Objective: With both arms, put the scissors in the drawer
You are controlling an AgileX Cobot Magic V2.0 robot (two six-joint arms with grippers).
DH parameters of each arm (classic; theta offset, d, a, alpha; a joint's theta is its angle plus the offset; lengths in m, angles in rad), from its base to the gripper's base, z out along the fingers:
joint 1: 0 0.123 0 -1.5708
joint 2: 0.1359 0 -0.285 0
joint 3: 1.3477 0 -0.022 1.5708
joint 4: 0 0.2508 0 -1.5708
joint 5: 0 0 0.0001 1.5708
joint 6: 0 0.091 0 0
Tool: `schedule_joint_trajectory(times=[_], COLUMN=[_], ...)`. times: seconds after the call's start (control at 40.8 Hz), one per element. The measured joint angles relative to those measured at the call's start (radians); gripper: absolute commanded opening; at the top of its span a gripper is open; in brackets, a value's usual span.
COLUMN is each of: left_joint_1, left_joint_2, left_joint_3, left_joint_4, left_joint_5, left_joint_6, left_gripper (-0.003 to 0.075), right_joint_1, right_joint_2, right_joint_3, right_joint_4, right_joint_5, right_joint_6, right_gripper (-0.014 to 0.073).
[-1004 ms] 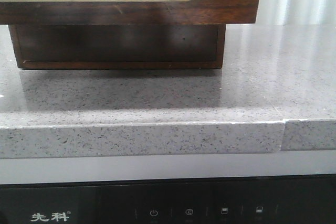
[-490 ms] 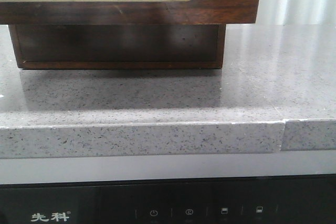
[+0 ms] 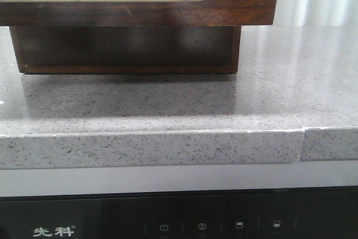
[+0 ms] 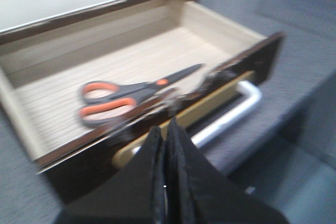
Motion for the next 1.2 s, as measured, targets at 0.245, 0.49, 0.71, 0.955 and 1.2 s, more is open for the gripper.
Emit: schedule_joint_trajectory(times=[0.245, 0.49, 0.71, 0.955, 1.2], left_joint_1=[0.25, 0.344, 0.344, 0.342, 0.325], left_joint_2=[-0.202, -0.322, -0.443, -0.498, -0.498], left_joint_3=[0.246, 0.491, 0.675, 0.815, 0.839], left_joint_4=[0.018, 0.015, 0.174, 0.218, 0.236], left_joint_5=[-0.126, -0.319, -0.419, -0.531, -0.668], left_joint_6=[0.0, -0.006, -0.238, -0.284, -0.292], left_gripper=[-0.002, -0.002, -0.002, -0.002, -0.002], right_joint_1=[0.0, 0.0, 0.0, 0.0, 0.0], right_joint_2=[0.0, 0.0, 0.0, 0.0, 0.0], right_joint_3=[0.0, 0.0, 0.0, 0.0, 0.0], right_joint_4=[0.0, 0.0, 0.0, 0.0, -0.002], right_joint_5=[0.0, 0.0, 0.0, 0.002, 0.004], right_joint_6=[0.0, 0.0, 0.0, -0.001, -0.001], right_gripper=[-0.0068, -0.0068, -0.0068, -0.0068, -0.0068])
